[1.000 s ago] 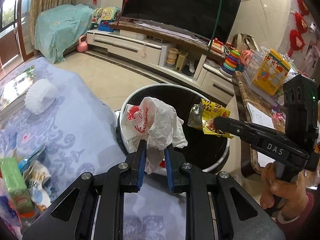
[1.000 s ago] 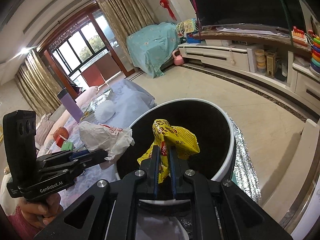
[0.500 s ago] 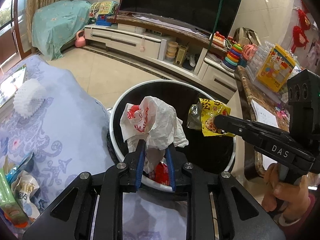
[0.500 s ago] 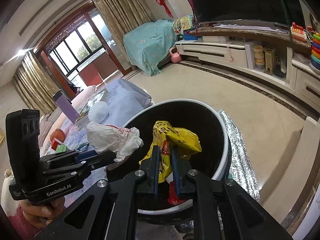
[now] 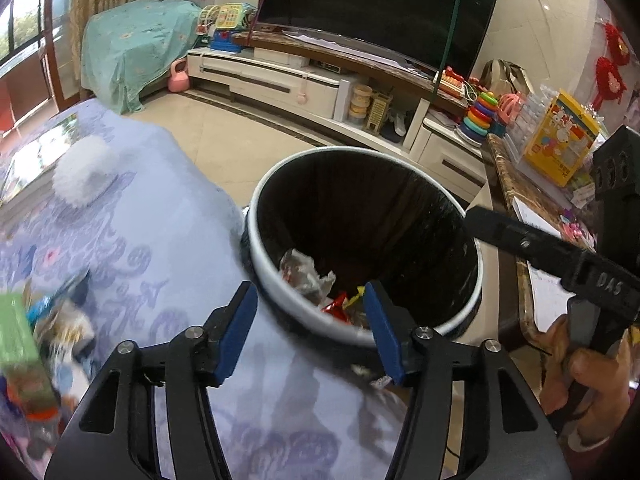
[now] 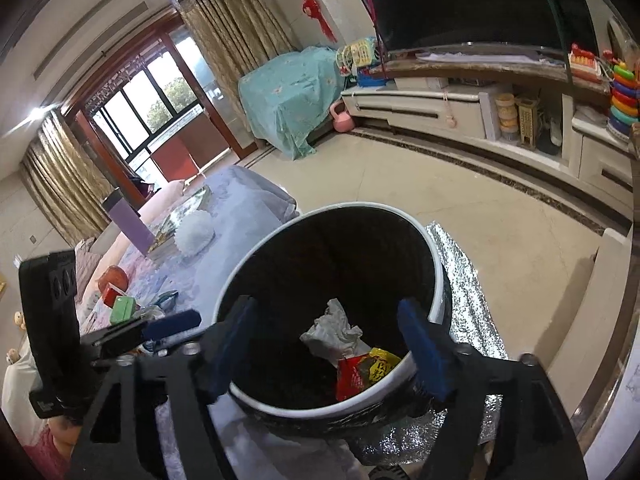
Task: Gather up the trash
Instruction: 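Move both open tools back over the trash on the table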
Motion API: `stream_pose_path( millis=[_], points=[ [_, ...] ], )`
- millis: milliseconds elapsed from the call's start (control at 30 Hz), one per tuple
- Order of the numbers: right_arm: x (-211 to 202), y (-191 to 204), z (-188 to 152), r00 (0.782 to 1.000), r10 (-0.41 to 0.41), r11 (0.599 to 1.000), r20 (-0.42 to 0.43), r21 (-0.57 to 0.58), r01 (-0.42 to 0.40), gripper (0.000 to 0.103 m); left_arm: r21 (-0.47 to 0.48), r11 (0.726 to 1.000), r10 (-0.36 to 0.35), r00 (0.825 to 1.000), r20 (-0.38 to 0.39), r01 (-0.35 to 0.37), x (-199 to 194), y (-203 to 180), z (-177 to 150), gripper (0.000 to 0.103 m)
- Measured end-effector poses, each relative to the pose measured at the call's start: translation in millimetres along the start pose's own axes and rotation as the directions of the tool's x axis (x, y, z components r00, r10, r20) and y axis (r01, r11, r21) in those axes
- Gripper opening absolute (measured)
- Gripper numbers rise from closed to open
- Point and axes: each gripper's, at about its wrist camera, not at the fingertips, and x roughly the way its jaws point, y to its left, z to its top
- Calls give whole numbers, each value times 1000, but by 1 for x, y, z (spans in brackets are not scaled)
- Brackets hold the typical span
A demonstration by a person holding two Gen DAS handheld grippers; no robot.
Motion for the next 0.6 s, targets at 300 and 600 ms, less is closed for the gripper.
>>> stream_pose_path(
  millis=[300, 600],
  points=[
    [-5, 41, -25, 999, 46, 998, 10, -30, -46, 96, -89, 995, 34, 999, 11, -33, -35, 28, -45, 62],
    [6, 82, -45, 993, 113, 992, -32, -59, -115, 96, -178, 980, 93, 995, 34, -85, -77, 65, -87, 62]
  ],
)
